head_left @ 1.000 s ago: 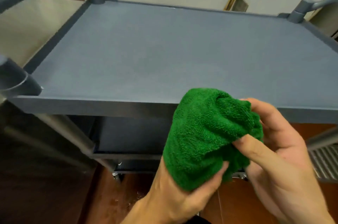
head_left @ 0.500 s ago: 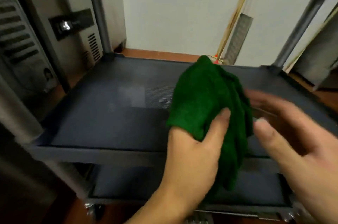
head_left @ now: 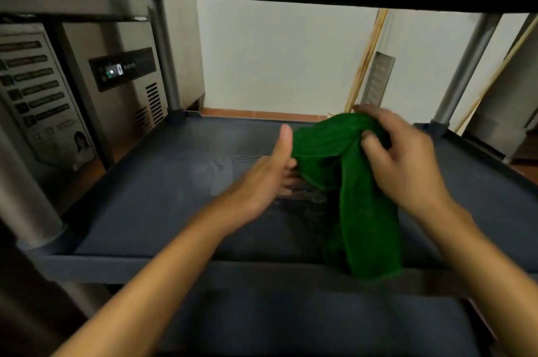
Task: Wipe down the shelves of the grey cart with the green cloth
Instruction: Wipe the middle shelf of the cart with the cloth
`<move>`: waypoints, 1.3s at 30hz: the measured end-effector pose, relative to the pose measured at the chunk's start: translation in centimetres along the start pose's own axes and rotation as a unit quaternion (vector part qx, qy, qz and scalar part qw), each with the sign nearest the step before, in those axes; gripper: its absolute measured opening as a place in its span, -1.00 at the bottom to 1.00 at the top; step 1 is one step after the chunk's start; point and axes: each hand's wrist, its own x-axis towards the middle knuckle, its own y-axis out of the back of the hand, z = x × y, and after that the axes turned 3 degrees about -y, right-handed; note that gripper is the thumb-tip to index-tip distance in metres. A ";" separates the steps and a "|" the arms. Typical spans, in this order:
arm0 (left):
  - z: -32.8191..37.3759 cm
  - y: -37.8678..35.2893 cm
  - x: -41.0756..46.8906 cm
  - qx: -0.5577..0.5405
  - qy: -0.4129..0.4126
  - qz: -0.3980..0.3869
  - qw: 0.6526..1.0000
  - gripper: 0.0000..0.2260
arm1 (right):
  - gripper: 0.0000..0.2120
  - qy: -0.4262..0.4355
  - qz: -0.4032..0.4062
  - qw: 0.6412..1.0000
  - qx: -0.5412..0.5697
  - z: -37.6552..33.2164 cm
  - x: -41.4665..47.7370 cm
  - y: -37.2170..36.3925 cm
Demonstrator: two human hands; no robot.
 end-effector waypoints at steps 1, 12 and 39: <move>-0.6 1.3 -0.2 0.054 -0.014 0.020 0.998 -0.14 | -0.61 -0.002 0.007 1.000 0.005 0.8 1.5 0.0; -7.0 17.4 -5.5 0.412 -0.064 0.150 0.897 -0.39 | -0.60 -0.133 -0.122 0.975 -0.131 12.7 5.8 -2.5; -10.0 16.7 -10.5 0.457 -0.111 0.217 0.855 -0.39 | -0.49 -0.202 -0.200 0.944 -0.164 9.5 6.2 -12.8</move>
